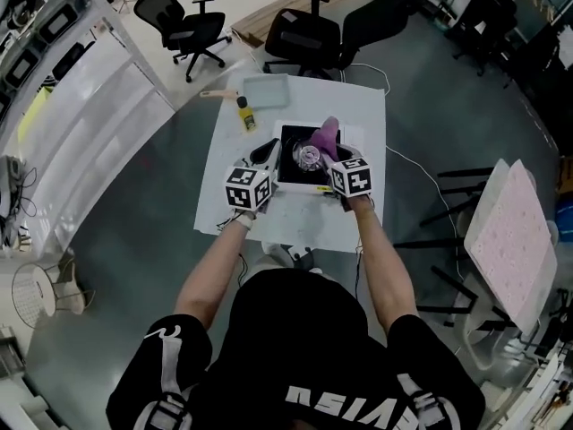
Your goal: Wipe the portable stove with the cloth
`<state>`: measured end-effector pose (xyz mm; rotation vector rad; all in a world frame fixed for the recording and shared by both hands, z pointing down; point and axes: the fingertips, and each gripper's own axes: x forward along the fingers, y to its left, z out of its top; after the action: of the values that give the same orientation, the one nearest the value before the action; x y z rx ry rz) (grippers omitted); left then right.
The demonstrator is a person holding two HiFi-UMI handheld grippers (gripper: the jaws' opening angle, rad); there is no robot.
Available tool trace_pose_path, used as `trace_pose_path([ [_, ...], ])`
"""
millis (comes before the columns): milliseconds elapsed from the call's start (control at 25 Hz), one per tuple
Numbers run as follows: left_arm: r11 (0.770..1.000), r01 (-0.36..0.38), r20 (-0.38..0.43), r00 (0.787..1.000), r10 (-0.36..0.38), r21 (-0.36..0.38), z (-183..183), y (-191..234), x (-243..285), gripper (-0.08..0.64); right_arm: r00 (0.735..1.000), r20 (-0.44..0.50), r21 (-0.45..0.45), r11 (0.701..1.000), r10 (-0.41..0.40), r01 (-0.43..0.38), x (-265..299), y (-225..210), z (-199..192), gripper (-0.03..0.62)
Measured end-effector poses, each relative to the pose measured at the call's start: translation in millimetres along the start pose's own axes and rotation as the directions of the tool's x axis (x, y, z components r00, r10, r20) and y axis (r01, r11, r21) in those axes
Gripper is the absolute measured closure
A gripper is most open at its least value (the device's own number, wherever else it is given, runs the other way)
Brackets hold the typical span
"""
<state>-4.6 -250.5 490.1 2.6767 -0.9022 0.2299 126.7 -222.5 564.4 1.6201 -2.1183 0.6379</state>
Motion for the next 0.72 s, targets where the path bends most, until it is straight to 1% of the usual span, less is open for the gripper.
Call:
trace_pose_path([
  [240,0.998,0.067,-0.034,0.997,-0.067,0.007,-0.2,12.8,42.3,0.554,0.998,-0.013,0.041,0.998,-0.055,0.055,21.1,-31.1,4.3,0.488],
  [440,0.994,0.112,-0.066,0.992,-0.111,0.01,-4.0,25.7,65.2,0.554,0.996,-0.031,0.058,0.995,-0.083,0.085,44.2,-46.6,8.7,0.488],
  [560,0.994,0.109,-0.089,0.99,-0.108,0.008,-9.6,35.2,73.9,0.554,0.996,-0.037,0.047,0.996,-0.078,0.08,56.9,-53.1,16.0,0.488],
  [720,0.997,0.072,-0.099,0.992,-0.073,-0.012,-16.4,44.0,85.8,0.554,0.998,-0.047,0.016,0.999,-0.05,0.051,70.9,-70.6,23.7,0.488],
])
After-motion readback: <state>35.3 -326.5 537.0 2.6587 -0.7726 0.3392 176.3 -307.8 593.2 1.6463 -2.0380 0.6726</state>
